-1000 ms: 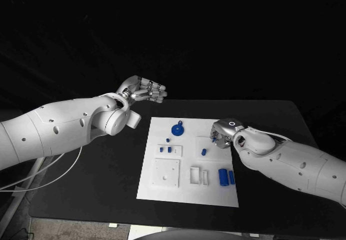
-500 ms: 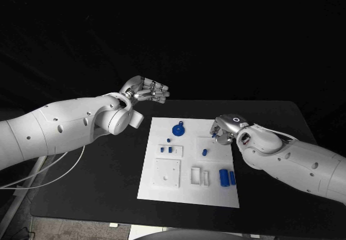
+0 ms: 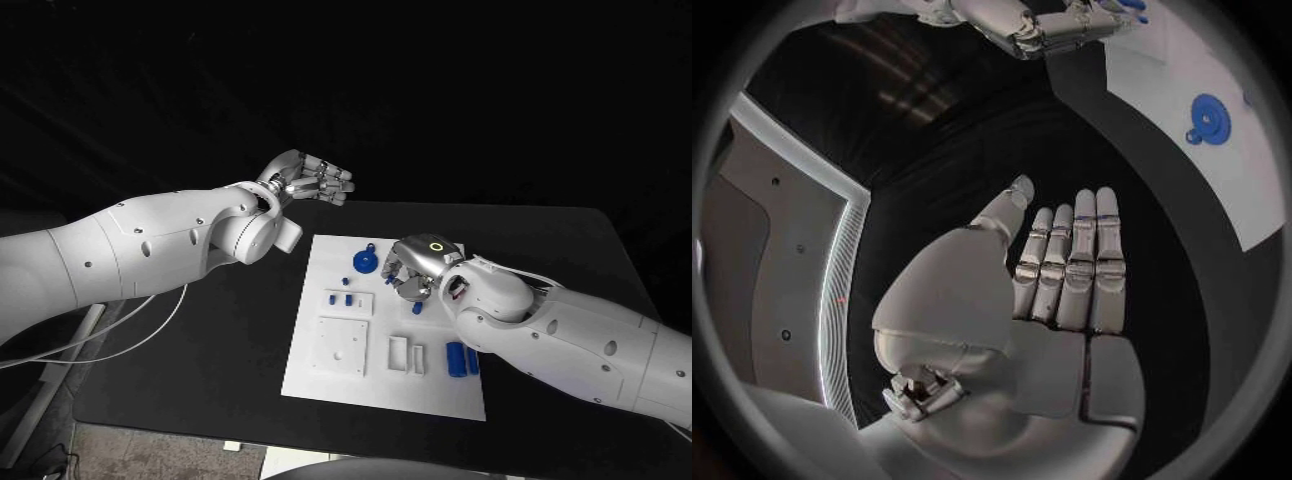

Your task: Assemble the parts on the task board

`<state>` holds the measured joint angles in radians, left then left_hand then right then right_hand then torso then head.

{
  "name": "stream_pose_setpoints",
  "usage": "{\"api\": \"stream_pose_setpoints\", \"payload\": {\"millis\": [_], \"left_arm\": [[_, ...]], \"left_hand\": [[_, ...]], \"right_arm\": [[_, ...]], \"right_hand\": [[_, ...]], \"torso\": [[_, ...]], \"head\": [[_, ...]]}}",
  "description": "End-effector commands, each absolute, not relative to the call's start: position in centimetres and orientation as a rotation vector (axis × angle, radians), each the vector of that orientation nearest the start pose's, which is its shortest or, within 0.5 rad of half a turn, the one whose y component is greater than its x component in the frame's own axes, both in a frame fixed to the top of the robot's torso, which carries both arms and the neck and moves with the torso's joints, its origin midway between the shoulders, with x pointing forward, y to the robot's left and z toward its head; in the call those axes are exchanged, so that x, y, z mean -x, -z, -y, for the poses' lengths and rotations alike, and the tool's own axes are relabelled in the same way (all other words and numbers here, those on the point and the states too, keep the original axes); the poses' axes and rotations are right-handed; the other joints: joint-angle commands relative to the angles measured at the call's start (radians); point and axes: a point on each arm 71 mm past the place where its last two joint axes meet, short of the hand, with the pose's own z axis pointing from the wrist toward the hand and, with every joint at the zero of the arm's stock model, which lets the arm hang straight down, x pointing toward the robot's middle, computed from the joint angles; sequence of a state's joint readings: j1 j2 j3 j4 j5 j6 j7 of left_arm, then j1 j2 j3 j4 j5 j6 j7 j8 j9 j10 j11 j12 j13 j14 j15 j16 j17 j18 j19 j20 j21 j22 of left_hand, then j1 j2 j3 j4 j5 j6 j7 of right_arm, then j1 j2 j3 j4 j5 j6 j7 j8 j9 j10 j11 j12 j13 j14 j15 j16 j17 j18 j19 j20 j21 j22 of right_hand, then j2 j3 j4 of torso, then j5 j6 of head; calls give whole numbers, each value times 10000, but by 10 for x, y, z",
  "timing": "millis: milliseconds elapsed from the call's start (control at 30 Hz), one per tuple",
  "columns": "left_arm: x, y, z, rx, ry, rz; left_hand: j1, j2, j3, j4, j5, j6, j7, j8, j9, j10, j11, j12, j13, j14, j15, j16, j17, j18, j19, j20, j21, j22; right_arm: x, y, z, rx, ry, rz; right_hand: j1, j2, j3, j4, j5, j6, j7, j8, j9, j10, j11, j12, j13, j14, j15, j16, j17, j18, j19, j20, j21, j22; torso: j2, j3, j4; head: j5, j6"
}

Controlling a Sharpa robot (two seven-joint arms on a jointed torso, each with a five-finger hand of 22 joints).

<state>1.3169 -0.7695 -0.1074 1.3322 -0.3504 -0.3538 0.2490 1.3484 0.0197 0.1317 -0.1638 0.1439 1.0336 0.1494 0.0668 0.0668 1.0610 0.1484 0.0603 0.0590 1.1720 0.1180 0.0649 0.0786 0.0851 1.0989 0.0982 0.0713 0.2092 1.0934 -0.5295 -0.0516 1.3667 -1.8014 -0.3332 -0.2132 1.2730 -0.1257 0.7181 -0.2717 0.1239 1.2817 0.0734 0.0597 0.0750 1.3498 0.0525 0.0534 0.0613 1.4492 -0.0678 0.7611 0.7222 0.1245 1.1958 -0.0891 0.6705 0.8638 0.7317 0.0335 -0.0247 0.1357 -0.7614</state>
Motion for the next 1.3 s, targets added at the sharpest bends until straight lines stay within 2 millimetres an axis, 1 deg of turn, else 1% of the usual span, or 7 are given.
{"api": "stream_pose_setpoints", "payload": {"millis": [33,200,467,667,833,1133,1300], "left_arm": [[-536,154,-225,7521,12284,-15126],[-537,155,-221,7479,12366,-15183],[-537,155,-214,7406,12514,-15287],[-538,155,-212,7388,12584,-15366],[-538,156,-210,7366,12648,-15451],[-538,156,-210,7386,12629,-15482],[-538,156,-211,7399,12618,-15506]], "left_hand": [[-63,0,20,22,40,-41,-12,-30,-5,-82,-13,-4,-2,-65,-1,-39,3,61,5,15,22,-11],[-82,-13,24,87,21,-48,-10,-28,-4,-83,-11,-4,-1,-68,2,-37,8,59,2,23,23,-41],[-96,-1,13,135,8,-46,-16,-26,-3,-82,-11,-3,-1,-69,5,-37,12,58,5,26,19,-62],[-79,16,23,144,22,-41,-17,-27,-4,-77,-15,-3,-1,-64,0,-36,15,61,14,23,22,-71],[-54,31,49,147,75,-50,-8,-29,-6,-85,-12,-5,-2,-65,-1,-38,15,65,19,17,25,-85],[-107,28,22,206,32,-69,-10,-29,-5,-96,-9,-4,-1,-70,6,-37,17,61,20,28,21,-108],[-114,27,10,226,24,-78,-9,-29,-5,-100,-8,-4,-2,-69,6,-37,19,62,26,29,21,-120]], "right_arm": [[-467,241,66,5111,-5852,-15969],[-453,248,47,5662,-6195,-15982],[-440,272,28,6214,-6402,-16394],[-431,288,18,6460,-6431,-16474],[-427,296,15,6542,-6447,-16581],[-422,305,16,6703,-6386,-16795],[-420,309,16,6724,-6386,-16859]], "right_hand": [[-32,44,-37,-36,55,63,5,41,15,453,-309,60,9,-20,-24,36,3,142,102,-3,-71,79],[-41,49,-42,-42,91,61,6,41,16,451,-308,61,9,-22,-23,44,0,139,138,-3,-178,211],[-63,67,-57,-61,169,52,5,42,19,452,-311,60,8,-21,-25,45,-11,138,212,-6,-355,411],[-49,58,-41,-69,151,53,6,42,26,453,-307,60,9,-18,-26,41,-25,138,242,-6,-453,539],[-59,50,-25,-67,175,55,5,41,29,457,-308,60,9,-26,-25,50,-27,138,277,-6,-547,658],[-36,55,-46,-81,157,59,3,42,31,462,-309,60,9,-21,-27,64,-23,139,318,-8,-643,780],[-53,52,-44,-79,192,55,4,39,31,465,-310,60,9,-25,-27,71,-24,137,357,-8,-744,891]], "torso": [[16,-7,9],[23,-6,25],[35,-13,45],[39,-2,37],[39,-10,64],[36,4,13],[31,-4,27]], "head": [[106,-18],[223,-61],[179,-127],[282,-231],[353,-309],[414,-380],[435,-405]]}}
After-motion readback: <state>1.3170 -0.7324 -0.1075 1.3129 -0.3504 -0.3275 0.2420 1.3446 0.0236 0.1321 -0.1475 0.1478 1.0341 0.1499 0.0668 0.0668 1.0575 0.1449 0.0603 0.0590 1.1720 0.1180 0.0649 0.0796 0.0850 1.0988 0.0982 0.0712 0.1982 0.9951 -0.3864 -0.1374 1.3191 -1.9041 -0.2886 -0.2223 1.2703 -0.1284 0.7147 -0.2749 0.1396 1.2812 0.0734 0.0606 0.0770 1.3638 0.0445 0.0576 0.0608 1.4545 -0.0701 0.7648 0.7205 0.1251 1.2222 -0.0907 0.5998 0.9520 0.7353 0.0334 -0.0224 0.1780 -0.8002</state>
